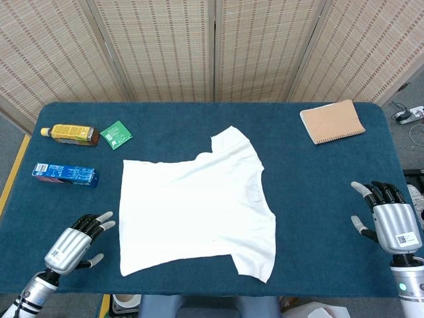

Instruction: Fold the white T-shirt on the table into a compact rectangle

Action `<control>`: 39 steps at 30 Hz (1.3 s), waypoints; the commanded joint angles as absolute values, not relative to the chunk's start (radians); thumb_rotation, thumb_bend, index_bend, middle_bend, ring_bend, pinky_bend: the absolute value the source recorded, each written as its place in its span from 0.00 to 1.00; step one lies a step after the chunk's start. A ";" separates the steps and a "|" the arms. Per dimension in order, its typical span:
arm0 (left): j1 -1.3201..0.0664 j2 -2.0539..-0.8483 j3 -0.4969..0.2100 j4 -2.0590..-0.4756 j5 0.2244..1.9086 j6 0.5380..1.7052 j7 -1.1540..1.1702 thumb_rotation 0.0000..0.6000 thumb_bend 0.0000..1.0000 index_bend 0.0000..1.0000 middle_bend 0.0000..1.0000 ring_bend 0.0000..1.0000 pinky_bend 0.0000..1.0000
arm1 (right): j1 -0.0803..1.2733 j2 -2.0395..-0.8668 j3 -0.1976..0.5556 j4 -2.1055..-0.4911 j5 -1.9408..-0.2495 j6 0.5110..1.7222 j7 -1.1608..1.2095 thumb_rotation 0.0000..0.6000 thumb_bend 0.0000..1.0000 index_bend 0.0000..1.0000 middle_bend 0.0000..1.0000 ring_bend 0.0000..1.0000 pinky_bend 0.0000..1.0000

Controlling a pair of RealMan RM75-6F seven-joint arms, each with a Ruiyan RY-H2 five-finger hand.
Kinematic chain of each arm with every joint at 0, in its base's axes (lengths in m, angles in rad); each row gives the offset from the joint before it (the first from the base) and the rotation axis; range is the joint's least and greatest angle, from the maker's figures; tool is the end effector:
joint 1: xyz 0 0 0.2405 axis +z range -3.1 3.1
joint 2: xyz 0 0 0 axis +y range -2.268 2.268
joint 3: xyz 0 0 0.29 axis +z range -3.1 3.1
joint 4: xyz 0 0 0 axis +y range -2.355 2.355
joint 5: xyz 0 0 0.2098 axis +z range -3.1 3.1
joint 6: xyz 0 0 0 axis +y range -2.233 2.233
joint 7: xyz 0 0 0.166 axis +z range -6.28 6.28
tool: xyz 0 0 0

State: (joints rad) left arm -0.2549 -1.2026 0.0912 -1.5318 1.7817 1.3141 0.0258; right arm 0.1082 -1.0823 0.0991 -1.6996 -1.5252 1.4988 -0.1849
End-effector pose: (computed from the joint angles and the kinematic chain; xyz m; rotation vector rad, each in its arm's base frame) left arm -0.2995 0.2158 0.0879 -1.9254 -0.8337 -0.9169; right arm -0.3109 -0.2213 0.1871 1.4276 -0.7281 0.8802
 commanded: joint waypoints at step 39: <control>-0.308 -1.437 0.182 -1.385 1.815 1.215 0.080 1.00 0.24 0.14 0.12 0.12 0.12 | 0.127 -1.081 0.091 -1.685 -1.520 1.473 -0.155 1.00 0.23 0.23 0.30 0.19 0.19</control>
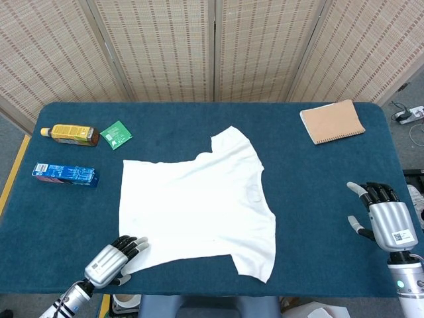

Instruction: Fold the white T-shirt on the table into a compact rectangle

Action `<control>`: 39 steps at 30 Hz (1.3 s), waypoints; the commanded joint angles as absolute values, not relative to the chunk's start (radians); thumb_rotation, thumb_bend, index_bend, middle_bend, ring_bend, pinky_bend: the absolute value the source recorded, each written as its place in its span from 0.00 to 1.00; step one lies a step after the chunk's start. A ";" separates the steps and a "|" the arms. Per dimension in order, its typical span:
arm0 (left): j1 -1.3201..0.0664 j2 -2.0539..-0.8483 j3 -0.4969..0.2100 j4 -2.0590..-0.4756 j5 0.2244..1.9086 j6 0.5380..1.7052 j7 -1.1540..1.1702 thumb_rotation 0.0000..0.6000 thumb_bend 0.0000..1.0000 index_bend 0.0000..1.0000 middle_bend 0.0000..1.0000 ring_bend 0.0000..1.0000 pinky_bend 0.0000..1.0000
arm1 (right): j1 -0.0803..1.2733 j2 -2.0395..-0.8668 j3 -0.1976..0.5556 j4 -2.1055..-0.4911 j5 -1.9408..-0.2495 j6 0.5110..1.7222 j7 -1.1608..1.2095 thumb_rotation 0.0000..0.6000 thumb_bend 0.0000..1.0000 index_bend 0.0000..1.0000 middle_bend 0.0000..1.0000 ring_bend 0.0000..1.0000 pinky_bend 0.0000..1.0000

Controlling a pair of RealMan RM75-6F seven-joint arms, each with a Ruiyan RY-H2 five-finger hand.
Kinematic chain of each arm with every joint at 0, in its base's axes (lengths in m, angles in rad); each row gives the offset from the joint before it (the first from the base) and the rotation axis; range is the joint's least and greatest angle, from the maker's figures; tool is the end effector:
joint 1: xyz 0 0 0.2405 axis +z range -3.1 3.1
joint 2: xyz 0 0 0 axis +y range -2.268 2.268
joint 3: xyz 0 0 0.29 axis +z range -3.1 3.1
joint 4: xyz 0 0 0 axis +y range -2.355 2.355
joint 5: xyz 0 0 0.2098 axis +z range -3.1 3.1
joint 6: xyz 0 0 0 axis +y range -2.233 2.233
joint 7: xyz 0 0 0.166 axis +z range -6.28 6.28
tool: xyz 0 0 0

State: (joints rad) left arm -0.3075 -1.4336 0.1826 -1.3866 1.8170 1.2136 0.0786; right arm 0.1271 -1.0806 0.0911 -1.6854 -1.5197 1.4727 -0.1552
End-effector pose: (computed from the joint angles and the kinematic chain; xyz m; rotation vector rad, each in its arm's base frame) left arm -0.2931 0.1972 -0.0086 -2.1451 -0.8611 -0.8721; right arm -0.3130 -0.2263 0.1839 1.4496 -0.7527 0.8821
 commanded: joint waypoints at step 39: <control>-0.320 -1.503 0.166 -1.281 1.790 1.288 0.016 1.00 0.52 0.62 0.21 0.22 0.12 | 0.126 -1.083 0.087 -1.677 -1.508 1.469 -0.145 1.00 0.23 0.23 0.30 0.22 0.22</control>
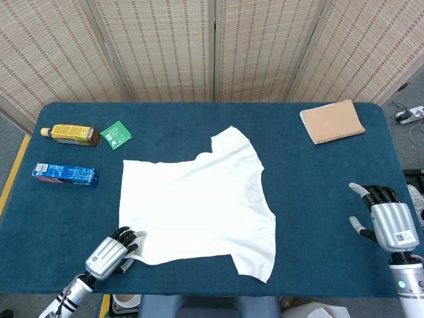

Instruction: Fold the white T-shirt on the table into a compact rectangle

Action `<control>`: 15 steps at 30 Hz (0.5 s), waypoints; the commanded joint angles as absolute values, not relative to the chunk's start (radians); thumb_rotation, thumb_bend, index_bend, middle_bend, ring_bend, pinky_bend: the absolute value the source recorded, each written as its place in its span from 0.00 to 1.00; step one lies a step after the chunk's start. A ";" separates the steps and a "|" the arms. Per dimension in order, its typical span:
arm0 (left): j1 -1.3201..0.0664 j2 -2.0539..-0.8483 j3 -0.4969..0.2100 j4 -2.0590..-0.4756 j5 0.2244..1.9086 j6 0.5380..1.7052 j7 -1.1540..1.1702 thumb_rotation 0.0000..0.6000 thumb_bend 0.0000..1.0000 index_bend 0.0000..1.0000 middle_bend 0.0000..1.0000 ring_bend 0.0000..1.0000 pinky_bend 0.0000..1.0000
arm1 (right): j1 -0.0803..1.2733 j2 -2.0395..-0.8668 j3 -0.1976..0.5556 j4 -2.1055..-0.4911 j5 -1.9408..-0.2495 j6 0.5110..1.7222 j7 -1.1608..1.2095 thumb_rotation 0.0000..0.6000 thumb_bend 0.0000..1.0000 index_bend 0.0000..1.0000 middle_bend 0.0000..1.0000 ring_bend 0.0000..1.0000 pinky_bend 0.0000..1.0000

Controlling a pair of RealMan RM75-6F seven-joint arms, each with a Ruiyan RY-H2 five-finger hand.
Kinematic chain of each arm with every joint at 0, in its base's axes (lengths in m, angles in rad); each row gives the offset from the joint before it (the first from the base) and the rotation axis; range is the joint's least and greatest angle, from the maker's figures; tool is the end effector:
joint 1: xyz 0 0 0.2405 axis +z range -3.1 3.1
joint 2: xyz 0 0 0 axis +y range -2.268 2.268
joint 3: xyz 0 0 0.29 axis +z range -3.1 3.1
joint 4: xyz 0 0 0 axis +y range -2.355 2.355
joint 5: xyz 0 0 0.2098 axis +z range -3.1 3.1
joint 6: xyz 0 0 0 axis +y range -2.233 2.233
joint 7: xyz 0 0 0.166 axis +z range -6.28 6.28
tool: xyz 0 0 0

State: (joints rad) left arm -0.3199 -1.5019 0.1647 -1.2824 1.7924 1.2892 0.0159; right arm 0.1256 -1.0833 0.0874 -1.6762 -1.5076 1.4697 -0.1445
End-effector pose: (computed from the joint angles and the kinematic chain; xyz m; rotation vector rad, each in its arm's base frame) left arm -0.2948 0.2152 -0.0136 -2.0637 -0.8484 -0.9571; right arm -0.3175 -0.2255 0.1835 1.4411 -0.7681 0.8735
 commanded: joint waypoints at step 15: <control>-0.326 -1.494 0.165 -1.293 1.785 1.301 0.000 1.00 0.58 0.73 0.29 0.26 0.12 | 0.206 -1.081 0.021 -1.685 -1.664 1.355 -0.142 1.00 0.23 0.26 0.31 0.23 0.22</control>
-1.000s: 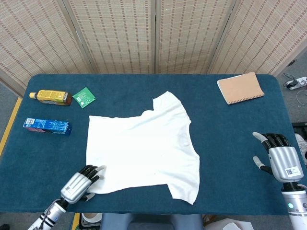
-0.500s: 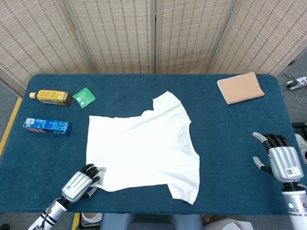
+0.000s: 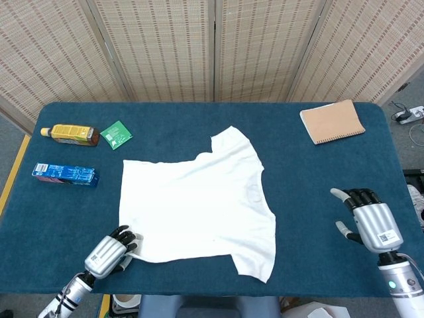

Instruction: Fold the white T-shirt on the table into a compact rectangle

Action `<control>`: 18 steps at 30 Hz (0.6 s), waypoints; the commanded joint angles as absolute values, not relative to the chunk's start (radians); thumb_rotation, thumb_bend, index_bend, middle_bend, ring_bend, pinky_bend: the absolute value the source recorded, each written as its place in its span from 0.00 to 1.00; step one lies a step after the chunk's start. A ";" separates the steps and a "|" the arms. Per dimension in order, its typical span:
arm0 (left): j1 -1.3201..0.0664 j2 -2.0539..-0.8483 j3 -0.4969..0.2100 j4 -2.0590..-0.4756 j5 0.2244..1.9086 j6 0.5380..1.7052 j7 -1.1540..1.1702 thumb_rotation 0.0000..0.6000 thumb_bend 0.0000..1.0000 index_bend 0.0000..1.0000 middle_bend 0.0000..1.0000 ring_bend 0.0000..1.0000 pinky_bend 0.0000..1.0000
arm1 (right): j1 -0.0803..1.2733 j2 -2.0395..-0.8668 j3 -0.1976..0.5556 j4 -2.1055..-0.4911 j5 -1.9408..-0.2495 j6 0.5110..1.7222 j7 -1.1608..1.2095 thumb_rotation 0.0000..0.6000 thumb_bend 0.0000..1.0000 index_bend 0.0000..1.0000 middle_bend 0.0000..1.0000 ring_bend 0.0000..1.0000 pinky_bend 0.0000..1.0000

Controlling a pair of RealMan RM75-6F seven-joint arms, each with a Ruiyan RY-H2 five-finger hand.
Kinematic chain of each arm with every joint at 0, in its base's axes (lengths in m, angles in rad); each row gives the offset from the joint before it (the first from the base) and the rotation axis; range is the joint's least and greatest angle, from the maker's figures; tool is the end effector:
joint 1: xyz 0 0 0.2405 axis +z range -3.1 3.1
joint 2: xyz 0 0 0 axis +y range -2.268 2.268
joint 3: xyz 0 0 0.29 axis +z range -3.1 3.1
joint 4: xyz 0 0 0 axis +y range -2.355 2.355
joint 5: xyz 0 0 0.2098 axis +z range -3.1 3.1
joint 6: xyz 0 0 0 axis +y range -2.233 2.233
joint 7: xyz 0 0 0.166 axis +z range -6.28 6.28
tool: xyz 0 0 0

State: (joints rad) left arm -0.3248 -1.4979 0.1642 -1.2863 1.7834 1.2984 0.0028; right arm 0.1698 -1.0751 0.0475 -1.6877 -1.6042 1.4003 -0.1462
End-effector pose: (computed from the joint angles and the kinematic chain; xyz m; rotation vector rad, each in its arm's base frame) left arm -0.2941 0.2179 -0.0106 -2.0488 -0.8592 -0.9714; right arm -0.2999 -0.2285 0.1624 1.6119 -0.7600 0.8849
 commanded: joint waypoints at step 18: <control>-0.320 -1.475 0.169 -1.332 1.791 1.329 0.011 1.00 0.58 0.73 0.29 0.26 0.12 | 0.392 -1.294 -0.079 -1.426 -1.964 1.212 -0.135 1.00 0.09 0.38 0.32 0.17 0.20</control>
